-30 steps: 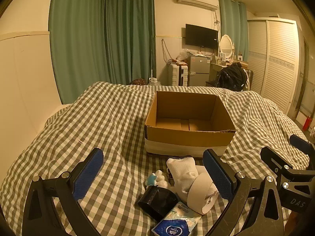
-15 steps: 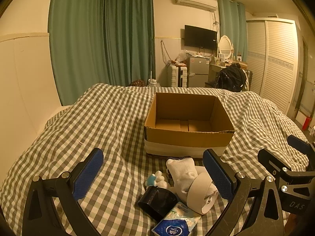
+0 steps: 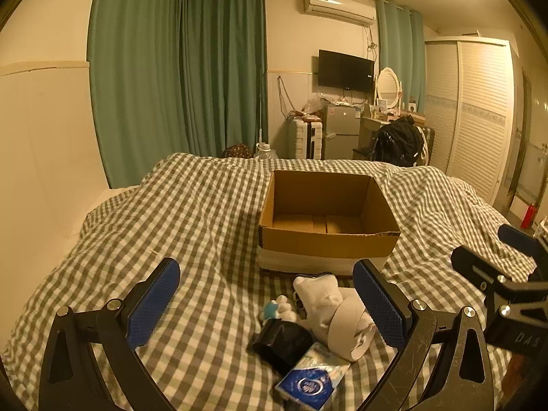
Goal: Organize objects
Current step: 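Reach the left tool toward the blue Vinda tissue pack, then grasp the tissue pack with the left tool while the right tool grasps the tape roll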
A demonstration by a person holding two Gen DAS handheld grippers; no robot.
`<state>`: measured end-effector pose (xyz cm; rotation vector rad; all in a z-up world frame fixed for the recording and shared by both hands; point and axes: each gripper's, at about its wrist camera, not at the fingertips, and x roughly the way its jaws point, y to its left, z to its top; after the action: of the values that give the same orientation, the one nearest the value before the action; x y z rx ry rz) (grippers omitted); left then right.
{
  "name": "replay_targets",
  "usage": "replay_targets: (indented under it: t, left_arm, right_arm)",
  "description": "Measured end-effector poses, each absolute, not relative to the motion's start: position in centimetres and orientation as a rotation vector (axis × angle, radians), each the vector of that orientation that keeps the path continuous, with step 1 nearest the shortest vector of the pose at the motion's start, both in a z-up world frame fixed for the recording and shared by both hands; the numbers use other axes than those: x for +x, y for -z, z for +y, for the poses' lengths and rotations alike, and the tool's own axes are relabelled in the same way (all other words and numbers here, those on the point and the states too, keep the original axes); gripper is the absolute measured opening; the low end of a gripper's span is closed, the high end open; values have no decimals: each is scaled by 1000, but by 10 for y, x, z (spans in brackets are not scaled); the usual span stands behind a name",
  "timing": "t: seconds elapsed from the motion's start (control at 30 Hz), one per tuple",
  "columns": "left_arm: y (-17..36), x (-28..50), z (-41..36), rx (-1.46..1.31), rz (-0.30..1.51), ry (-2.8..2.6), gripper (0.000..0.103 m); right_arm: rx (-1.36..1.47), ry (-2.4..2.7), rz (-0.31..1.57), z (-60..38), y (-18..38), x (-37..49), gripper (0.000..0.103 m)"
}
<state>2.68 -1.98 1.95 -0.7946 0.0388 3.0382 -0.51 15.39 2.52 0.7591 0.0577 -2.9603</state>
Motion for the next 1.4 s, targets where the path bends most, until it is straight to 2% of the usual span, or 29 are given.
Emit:
replay_targets:
  t: [0.23, 0.43, 0.67, 1.07, 1.1, 1.17, 1.2, 1.4]
  left_arm:
    - [-28, 41, -29, -799, 4, -3042, 103]
    - [-15, 36, -23, -917, 41, -3015, 103]
    - [25, 26, -12, -1075, 70, -2921, 103]
    - [97, 17, 22, -1328, 233, -2697, 103]
    - [102, 17, 24, -1333, 232, -2669, 102]
    - [107, 16, 27, -1351, 231, -2634, 88]
    - [111, 16, 28, -1364, 230, -2613, 72]
    - [95, 23, 23, -1301, 219, -2630, 69]
  right_arm:
    - [734, 2955, 63, 152, -40, 6, 103]
    - [731, 2965, 97, 156, -46, 14, 103]
    - [855, 2954, 72, 172, -22, 4, 103]
    - [1031, 2911, 29, 189, 20, -16, 103]
    - [1052, 2903, 21, 190, 23, -18, 103]
    - [1076, 2895, 12, 190, 29, -22, 103]
    - [1089, 2890, 9, 190, 31, -24, 103]
    - [1093, 2876, 27, 185, 33, -24, 103]
